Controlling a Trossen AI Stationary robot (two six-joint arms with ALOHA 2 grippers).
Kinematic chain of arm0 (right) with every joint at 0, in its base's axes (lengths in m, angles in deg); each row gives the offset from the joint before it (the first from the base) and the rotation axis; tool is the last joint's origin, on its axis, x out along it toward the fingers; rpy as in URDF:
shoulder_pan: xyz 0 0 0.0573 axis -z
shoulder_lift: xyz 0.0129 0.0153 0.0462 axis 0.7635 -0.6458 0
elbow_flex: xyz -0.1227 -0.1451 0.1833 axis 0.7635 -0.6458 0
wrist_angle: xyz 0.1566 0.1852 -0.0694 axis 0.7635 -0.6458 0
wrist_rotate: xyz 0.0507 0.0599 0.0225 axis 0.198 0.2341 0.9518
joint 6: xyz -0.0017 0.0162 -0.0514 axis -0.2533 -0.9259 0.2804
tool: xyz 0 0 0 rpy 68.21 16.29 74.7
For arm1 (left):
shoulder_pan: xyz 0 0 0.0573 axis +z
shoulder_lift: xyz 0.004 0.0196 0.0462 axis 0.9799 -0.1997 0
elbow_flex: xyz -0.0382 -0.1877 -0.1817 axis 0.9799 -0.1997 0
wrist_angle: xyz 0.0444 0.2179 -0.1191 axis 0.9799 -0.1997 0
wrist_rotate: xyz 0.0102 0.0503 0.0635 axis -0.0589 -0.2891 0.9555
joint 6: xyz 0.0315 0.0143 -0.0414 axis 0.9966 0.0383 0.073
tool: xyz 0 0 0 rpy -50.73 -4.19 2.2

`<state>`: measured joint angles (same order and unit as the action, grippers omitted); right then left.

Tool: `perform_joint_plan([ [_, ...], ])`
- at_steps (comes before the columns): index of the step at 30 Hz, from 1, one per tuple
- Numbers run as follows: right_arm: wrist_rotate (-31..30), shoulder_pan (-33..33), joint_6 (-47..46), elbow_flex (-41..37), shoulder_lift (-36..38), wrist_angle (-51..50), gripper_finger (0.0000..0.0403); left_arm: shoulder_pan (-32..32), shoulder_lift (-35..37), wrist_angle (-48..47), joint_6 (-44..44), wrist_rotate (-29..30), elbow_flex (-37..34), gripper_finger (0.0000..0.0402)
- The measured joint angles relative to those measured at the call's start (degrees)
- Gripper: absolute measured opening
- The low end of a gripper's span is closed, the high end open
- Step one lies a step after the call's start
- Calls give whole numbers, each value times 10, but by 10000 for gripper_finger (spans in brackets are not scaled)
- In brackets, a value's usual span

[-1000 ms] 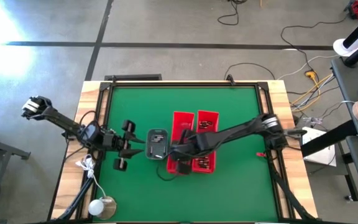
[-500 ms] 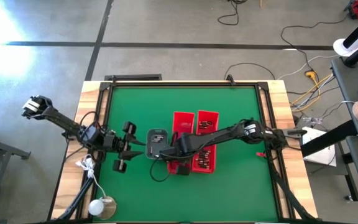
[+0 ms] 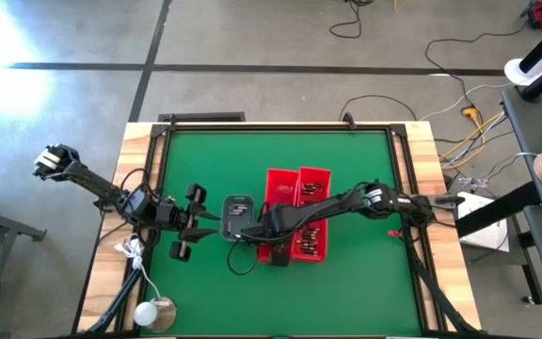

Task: Sort batteries
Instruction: Put the big black battery into the left red bin, then put the small black battery into the right red bin

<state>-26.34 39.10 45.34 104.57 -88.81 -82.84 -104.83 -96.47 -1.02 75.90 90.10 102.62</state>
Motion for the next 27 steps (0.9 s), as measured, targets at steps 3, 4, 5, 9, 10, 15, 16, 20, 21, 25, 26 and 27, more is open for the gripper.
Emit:
perform_joint_plan([
  [3,0,0,1,0,-6,1,44,-1,0,0,0,0,0,111],
  [4,0,0,2,0,-9,2,47,-3,0,0,0,0,0,111],
  [5,0,1,4,0,-10,1,52,-3,0,0,0,0,0,111],
  [9,5,2,20,0,-17,1,69,-3,0,-1,0,0,0,111],
  [10,9,3,27,0,-19,3,70,-3,0,-1,0,0,0,111],
  [15,12,2,32,1,-24,3,61,-5,0,-2,0,0,0,111],
  [16,12,2,30,1,-24,2,61,-5,0,-3,0,0,0,111],
  [20,12,3,13,7,-19,-12,78,-5,1,-29,0,2,0,111],
  [21,11,3,9,14,-18,-22,88,-5,1,-35,0,9,0,111],
  [25,10,-4,5,58,-3,-61,137,-5,2,-59,0,47,0,111],
  [26,10,-6,5,70,0,-73,151,-5,2,-65,0,55,0,111],
  [27,10,-9,5,82,2,-85,165,-5,2,-72,0,60,0,111],
])
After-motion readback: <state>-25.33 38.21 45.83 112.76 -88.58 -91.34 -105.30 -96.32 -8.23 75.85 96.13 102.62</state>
